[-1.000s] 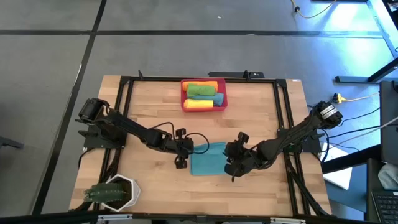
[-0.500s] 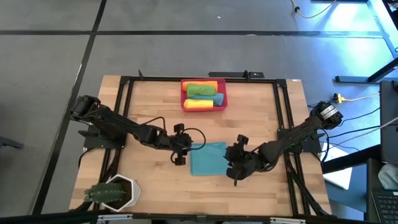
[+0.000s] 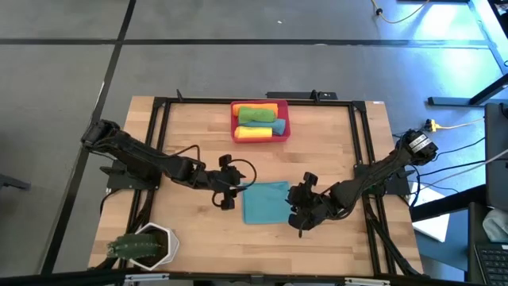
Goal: Roll microfiber towels into tight, uniform cylinder then place into a basket
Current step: Roll the blue microfiber cloth
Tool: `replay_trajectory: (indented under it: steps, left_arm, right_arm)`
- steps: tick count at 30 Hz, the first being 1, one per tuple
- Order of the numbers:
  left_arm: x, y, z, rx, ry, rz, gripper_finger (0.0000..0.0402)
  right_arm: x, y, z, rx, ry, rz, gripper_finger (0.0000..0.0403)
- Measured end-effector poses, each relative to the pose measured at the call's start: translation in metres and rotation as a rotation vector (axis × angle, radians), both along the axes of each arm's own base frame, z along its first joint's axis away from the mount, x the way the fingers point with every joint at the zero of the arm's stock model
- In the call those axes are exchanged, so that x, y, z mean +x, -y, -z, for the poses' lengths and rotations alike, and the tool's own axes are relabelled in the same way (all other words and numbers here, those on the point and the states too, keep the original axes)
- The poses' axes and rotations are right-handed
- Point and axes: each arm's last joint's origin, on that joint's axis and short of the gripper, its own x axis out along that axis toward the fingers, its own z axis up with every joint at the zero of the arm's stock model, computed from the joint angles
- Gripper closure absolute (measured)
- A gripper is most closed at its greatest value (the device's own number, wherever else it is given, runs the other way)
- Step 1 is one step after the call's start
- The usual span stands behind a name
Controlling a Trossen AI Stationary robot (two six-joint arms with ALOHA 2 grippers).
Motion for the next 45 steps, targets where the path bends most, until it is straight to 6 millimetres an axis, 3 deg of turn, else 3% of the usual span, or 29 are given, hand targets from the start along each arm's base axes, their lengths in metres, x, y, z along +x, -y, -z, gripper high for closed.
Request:
replay_trajectory:
  steps: [7, 18, 27, 45]
  left_arm:
    - [-0.004, 0.04, -0.008, -0.154, 0.133, 0.055, 0.0218]
    - [-0.025, 0.085, -0.007, -0.075, 0.207, 0.034, 0.0218]
    - [-0.021, 0.084, -0.006, -0.112, 0.215, 0.026, 0.0218]
    - [-0.022, 0.086, -0.004, -0.103, 0.212, 0.021, 0.0218]
  right_arm:
    - [0.001, -0.001, 0.0, -0.005, 0.009, -0.015, 0.0242]
    - [0.007, -0.004, -0.004, 0.005, 0.073, -0.052, 0.0242]
    - [0.016, -0.006, -0.013, -0.026, 0.222, 0.007, 0.0242]
    - [0.017, -0.003, -0.013, -0.017, 0.243, 0.055, 0.0242]
